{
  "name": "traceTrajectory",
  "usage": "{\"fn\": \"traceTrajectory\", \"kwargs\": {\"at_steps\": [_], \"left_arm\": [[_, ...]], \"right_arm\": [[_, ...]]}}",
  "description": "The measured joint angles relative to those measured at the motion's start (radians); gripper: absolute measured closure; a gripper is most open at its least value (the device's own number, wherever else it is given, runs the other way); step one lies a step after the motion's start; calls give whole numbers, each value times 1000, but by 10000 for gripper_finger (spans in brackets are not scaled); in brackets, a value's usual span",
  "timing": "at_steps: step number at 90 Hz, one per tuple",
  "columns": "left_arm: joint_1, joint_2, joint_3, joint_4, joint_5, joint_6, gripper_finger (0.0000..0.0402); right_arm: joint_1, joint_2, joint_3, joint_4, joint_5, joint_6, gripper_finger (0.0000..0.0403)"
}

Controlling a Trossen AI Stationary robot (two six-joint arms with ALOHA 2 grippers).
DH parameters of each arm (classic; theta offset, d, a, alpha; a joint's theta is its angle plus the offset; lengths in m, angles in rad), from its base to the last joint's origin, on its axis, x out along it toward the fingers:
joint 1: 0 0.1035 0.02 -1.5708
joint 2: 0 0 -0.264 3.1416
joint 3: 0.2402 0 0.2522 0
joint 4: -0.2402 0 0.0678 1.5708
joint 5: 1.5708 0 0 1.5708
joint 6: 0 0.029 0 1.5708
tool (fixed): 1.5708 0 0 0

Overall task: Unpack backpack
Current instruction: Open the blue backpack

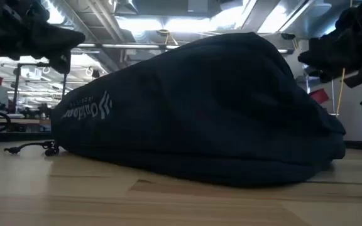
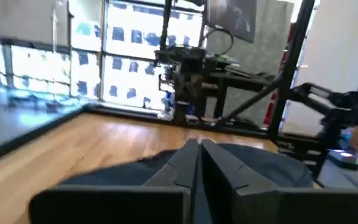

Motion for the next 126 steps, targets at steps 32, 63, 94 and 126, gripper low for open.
{"fn": "traceTrajectory", "kwargs": {"at_steps": [32, 63, 94, 126], "left_arm": [[-69, 456, 51, 376, -21, 107, 296], [-161, 763, 211, 420, -30, 355, 233], [-197, 815, 266, 419, -38, 389, 235], [-197, 812, 266, 418, -40, 379, 236]], "right_arm": [[0, 110, 0, 79, -9, 24, 375], [0, 152, 0, 101, -43, 3, 375], [0, 152, 0, 95, -58, -28, 375], [0, 152, 0, 98, -54, -94, 375]]}}
